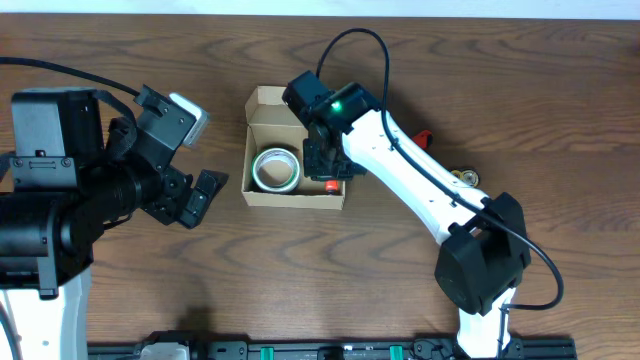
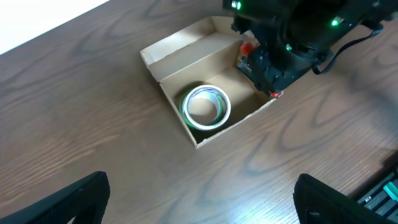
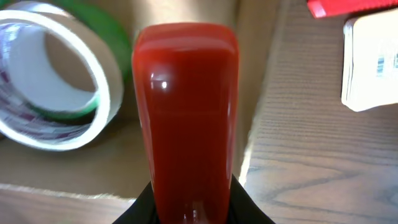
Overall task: Pack container
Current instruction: 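Carry the red stapler with the right gripper and lower into box, then release the stapler and move the right gripper back to the right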
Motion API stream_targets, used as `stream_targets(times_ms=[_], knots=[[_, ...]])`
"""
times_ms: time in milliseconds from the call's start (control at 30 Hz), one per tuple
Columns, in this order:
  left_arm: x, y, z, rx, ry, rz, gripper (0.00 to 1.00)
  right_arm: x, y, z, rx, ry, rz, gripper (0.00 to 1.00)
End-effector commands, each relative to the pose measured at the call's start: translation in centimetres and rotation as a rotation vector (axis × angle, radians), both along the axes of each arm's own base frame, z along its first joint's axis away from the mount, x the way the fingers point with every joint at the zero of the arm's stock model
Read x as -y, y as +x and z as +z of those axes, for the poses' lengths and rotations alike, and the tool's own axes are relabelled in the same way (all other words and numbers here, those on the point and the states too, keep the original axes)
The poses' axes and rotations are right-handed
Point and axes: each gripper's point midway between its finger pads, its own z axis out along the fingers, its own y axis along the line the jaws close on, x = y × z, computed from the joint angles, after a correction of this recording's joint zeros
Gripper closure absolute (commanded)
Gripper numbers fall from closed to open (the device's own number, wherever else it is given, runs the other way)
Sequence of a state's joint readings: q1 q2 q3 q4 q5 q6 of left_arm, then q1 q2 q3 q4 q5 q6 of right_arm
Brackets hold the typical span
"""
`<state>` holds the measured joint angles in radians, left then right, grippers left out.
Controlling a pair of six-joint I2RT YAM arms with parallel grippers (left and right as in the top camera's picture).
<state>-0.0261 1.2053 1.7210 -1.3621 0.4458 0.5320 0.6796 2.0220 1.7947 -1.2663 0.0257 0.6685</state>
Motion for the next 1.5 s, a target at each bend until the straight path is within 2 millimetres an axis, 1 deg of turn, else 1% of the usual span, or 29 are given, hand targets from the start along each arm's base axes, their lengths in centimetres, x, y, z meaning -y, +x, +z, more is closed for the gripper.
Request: stream_targets(times_ms=[0,200,333,500,833,867,900,933,1100,1167,1233,1300,1367,1400,1467], knots=[[0.1,0.0,0.5,0.015,-0.005,-0.014,0.05,0.3,-0.1,-1.0,0.007,-0.025,-0.048,0.99],[0.1,0.0,0.5,0.015,-0.005,-0.014,0.05,0.1,0.3,-2.0,0.024,-0.015,-0.048,0.99],[0.1,-0.1,0.5,0.016,-0.005,-0.014,0.05,-0.1,0.6,-2.0,0.040,-0.008,-0.049,0.99],[0.1,0.0,0.5,0.015,-0.005,-0.014,0.05,0.4,1.5,-1.9,0.084,-0.035,-0.062,0.99],[0.1,0.0,0.5,0.015,-0.005,-0.014,0.05,0.6,1.6,-1.9,0.084,-0.041,-0.071,0.98],[0.1,0.0,0.5,0.015,-0.005,-0.014,0.05,0.6,1.6,-1.9,0.084,-0.041,-0.071,0.91],[0.1,0.0,0.5,0.015,-0.005,-0.014,0.05,0.6,1.6,-1.9,0.084,-0.041,-0.071,0.80],[0.1,0.0,0.5,0.015,-0.005,-0.014,0.05,0.6,1.6,-1.9,0.084,-0.041,-0.071,0.75],[0.1,0.0,0.5,0.015,-0.005,-0.014,0.05,0.6,1.6,-1.9,0.085,-0.039,-0.071,0.61],[0.1,0.0,0.5,0.015,-0.005,-0.014,0.05,0.6,1.7,-1.7,0.088,-0.035,-0.074,0.60],[0.1,0.0,0.5,0.015,-0.005,-0.014,0.05,0.7,1.8,-1.0,0.098,-0.027,-0.076,0.60],[0.1,0.0,0.5,0.015,-0.005,-0.014,0.05,0.7,2.0,0.3,0.118,-0.009,-0.081,0.60],[0.1,0.0,0.5,0.015,-0.005,-0.014,0.05,0.7,2.2,2.4,0.151,0.017,-0.085,0.60],[0.1,0.0,0.5,0.015,-0.005,-0.014,0.05,0.8,2.5,3.7,0.178,0.035,-0.090,0.59],[0.1,0.0,0.5,0.015,-0.005,-0.014,0.05,1.4,3.1,6.2,0.239,0.062,-0.106,0.55]])
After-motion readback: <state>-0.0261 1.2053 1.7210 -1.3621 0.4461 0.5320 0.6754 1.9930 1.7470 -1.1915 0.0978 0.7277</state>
